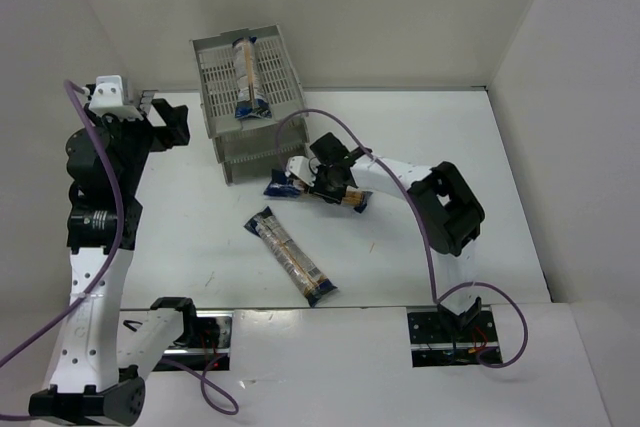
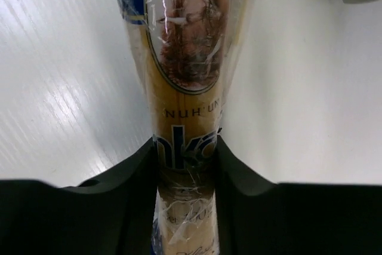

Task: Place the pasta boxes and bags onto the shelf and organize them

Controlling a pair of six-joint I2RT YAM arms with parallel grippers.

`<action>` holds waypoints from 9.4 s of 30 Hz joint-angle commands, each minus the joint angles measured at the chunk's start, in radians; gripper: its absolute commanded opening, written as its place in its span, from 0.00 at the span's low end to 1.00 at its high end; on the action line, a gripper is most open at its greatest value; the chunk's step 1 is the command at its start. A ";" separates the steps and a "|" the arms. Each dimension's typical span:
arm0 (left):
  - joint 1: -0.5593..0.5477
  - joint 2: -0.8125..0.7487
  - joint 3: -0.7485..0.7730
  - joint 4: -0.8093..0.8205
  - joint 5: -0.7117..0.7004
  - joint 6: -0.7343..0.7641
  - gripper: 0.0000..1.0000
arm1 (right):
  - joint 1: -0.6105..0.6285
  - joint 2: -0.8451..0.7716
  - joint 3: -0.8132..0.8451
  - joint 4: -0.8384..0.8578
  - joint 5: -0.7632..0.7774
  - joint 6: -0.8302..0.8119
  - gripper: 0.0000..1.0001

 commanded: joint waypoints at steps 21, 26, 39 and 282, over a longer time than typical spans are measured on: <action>0.035 -0.106 -0.072 0.098 0.065 -0.097 1.00 | -0.010 -0.301 0.145 -0.254 -0.659 0.361 0.00; 0.064 -0.106 -0.072 0.098 0.085 -0.117 1.00 | -0.020 -0.314 0.053 -0.225 -0.585 0.339 0.00; 0.074 -0.088 -0.063 0.118 0.107 -0.137 1.00 | -0.083 -0.353 0.116 -0.164 -0.746 0.494 0.00; 0.328 -0.192 -0.327 0.052 0.114 -0.139 1.00 | 0.167 -0.125 0.101 0.090 -0.402 0.663 0.00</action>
